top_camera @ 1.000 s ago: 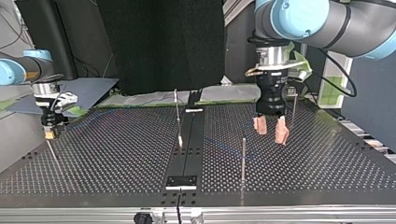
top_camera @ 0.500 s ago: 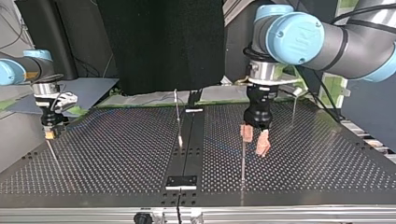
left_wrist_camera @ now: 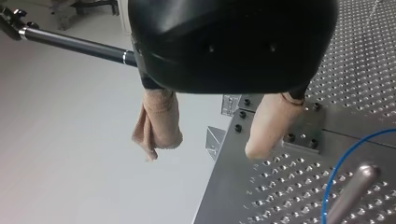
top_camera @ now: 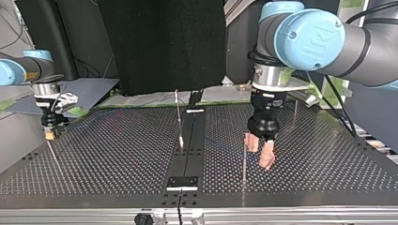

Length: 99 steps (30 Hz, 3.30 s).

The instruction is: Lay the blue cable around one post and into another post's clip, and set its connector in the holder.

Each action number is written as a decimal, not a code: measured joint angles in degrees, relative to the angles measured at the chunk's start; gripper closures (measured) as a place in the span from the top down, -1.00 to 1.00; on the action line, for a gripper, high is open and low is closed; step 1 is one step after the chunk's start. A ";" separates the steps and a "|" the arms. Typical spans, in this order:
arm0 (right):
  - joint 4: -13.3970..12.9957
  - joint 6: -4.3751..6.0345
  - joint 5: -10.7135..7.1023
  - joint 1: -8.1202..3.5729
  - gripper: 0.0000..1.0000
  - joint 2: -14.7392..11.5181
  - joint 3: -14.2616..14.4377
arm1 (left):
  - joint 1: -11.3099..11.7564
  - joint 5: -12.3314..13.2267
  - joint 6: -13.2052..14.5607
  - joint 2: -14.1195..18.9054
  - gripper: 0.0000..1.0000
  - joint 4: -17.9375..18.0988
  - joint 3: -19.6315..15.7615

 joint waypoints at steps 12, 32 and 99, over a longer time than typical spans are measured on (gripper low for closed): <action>0.00 0.00 0.00 0.00 0.97 0.00 0.00 | -0.59 1.81 5.65 -2.19 1.00 -5.66 5.66; 0.00 0.00 0.00 0.00 0.97 0.00 -0.01 | -1.61 -0.87 16.00 -2.64 1.00 -16.04 14.23; 0.00 0.00 0.00 0.00 0.97 0.00 -0.01 | -1.97 -15.04 13.67 -4.08 1.00 -35.20 11.31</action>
